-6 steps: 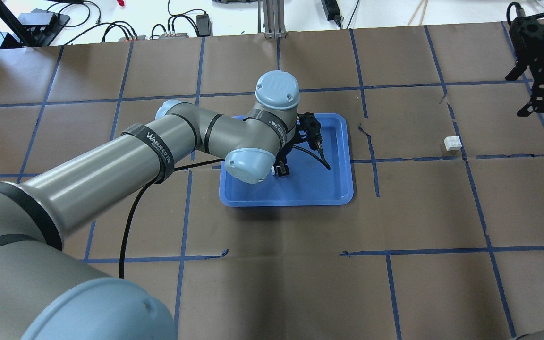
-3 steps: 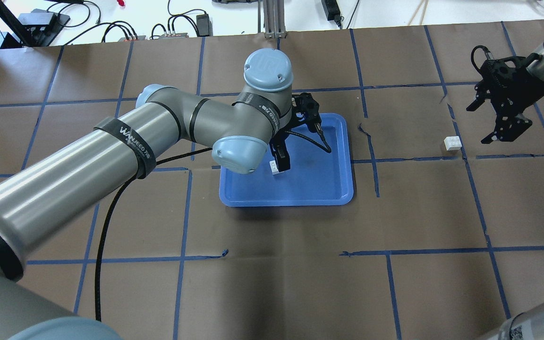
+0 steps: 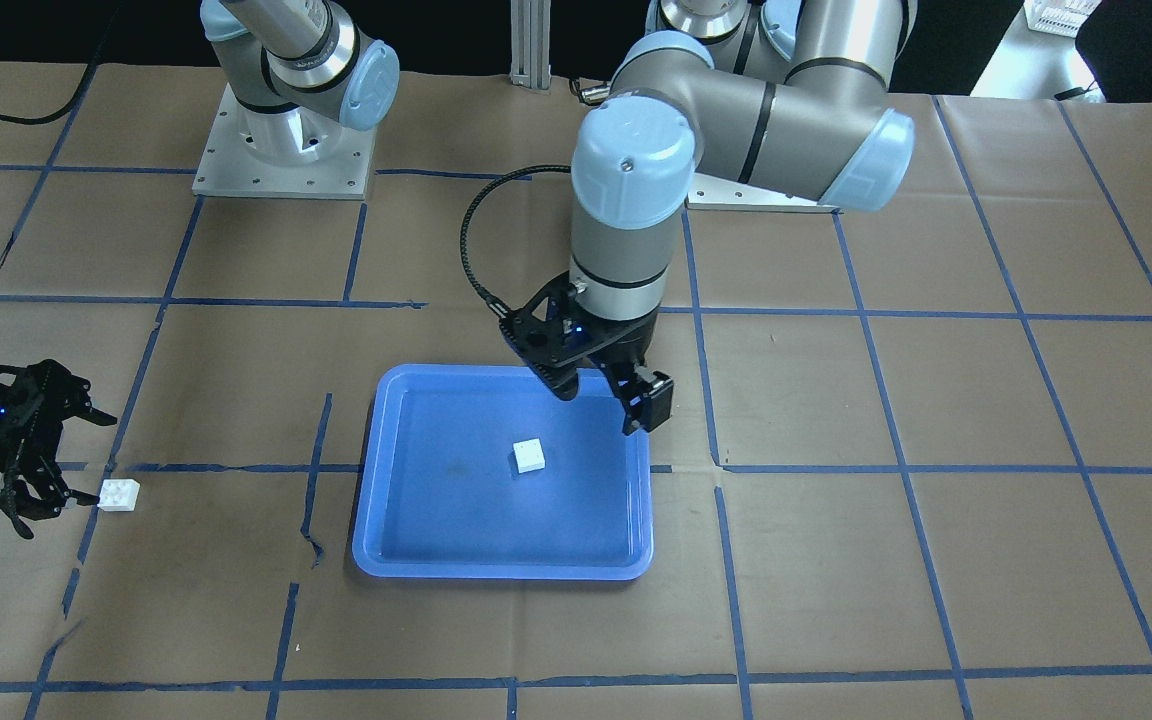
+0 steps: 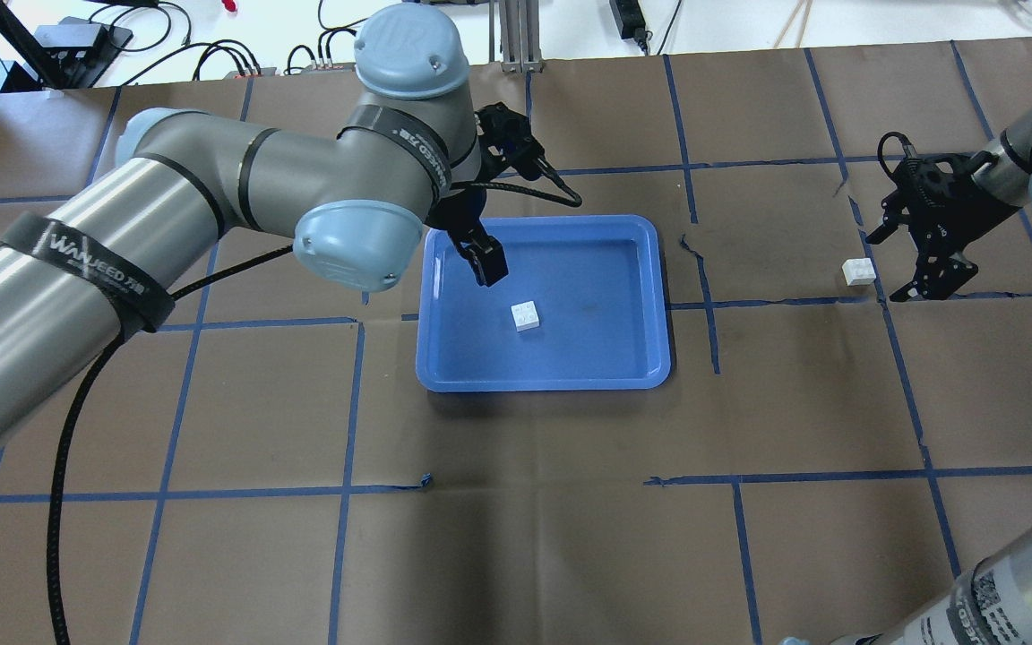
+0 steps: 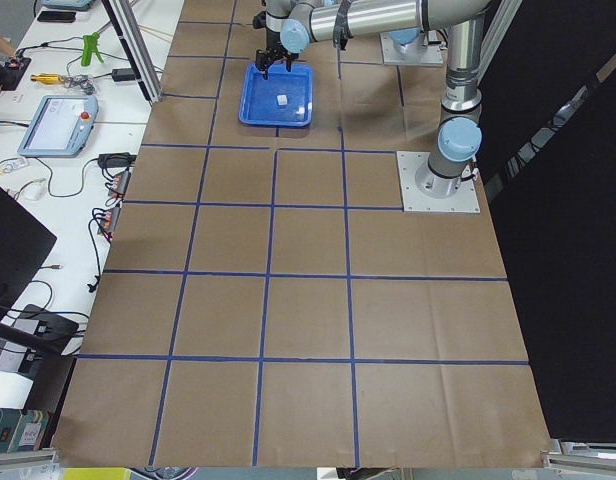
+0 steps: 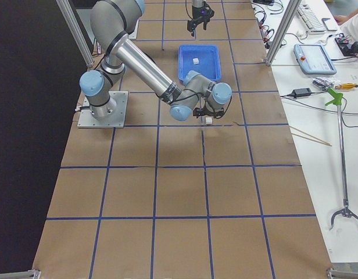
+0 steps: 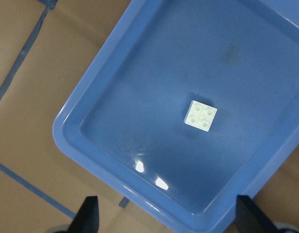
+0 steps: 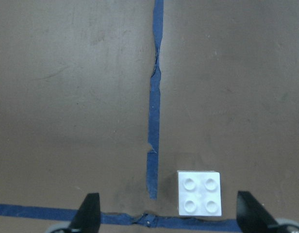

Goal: Assemble white blocks and place on blue tray

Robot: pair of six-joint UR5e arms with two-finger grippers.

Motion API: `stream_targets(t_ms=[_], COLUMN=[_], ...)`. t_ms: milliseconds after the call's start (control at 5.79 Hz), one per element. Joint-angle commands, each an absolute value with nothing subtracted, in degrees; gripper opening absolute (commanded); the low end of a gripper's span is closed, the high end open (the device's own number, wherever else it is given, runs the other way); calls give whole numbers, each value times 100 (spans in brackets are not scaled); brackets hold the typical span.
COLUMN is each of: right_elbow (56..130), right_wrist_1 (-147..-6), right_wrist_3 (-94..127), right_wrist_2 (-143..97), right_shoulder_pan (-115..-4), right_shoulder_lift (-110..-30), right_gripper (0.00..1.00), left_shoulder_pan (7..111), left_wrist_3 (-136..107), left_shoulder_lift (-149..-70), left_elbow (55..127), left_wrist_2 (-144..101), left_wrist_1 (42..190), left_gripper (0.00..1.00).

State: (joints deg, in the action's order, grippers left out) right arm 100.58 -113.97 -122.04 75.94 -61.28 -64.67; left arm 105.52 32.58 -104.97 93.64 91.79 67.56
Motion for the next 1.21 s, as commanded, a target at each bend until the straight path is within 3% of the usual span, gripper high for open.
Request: stream_targets(t_ms=[0, 518, 691, 864, 1036], right_elbow=[10309, 10275, 10248, 10248, 10231], right_wrist_1=[-11959, -12252, -12252, -12252, -12243], right_wrist_3=[-12208, -12234, -12243, -12243, -12234], right_wrist_2=[7444, 7444, 7444, 7470, 7479], right_shoulder_pan=[-6091, -6064, -6056, -6056, -6056], right_shoulder_lift=[-6259, -6100, -6117, -6126, -6152], right_gripper=[100, 100, 80, 51, 36], left_shoulder_pan=[10187, 9556, 9510, 9492, 9466], left_wrist_3=[2045, 1345, 1301, 1162, 803], left_shoulder_lift=[-9733, -9116, -8888, -8868, -8859], left_elbow=[9318, 9167, 9054, 8948, 8956], left_wrist_2=[9115, 9079, 9088, 9105, 9114], left_wrist_1=[7423, 8486, 8951, 9139, 9167], left_gripper=[99, 99, 99, 99, 99])
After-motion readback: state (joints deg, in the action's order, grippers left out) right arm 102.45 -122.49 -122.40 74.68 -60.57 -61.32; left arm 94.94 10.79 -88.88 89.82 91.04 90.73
